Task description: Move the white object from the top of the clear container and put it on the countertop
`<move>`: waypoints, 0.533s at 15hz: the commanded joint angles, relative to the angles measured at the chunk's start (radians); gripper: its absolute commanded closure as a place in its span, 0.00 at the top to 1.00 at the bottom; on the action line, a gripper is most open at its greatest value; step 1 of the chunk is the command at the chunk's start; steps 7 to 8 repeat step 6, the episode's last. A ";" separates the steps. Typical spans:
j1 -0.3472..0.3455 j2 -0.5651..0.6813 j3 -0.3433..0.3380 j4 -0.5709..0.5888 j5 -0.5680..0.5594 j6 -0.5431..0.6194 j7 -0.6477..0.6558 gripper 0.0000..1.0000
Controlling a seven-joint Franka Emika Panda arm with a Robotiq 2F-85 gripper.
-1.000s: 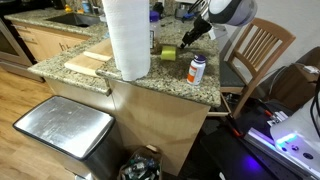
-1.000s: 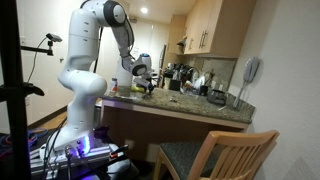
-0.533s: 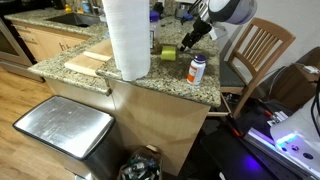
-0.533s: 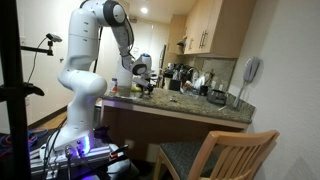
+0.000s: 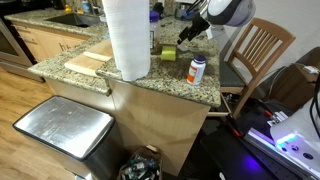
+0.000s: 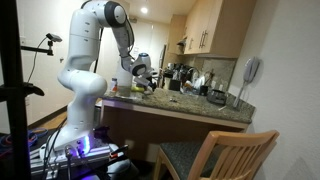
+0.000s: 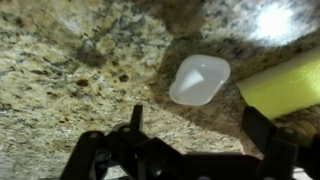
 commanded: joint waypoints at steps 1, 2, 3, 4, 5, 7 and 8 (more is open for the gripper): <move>0.018 0.038 0.044 0.021 0.149 0.151 -0.046 1.00; 0.021 0.045 0.056 0.025 0.172 0.187 -0.039 1.00; 0.022 0.058 0.061 0.026 0.175 0.242 -0.020 1.00; 0.025 0.077 0.052 0.020 0.168 0.306 0.009 1.00; -0.072 -0.131 0.044 -0.109 0.016 0.251 0.121 1.00; -0.018 -0.126 -0.006 -0.097 0.146 0.268 0.020 1.00; -0.018 -0.126 -0.006 -0.097 0.146 0.268 0.020 1.00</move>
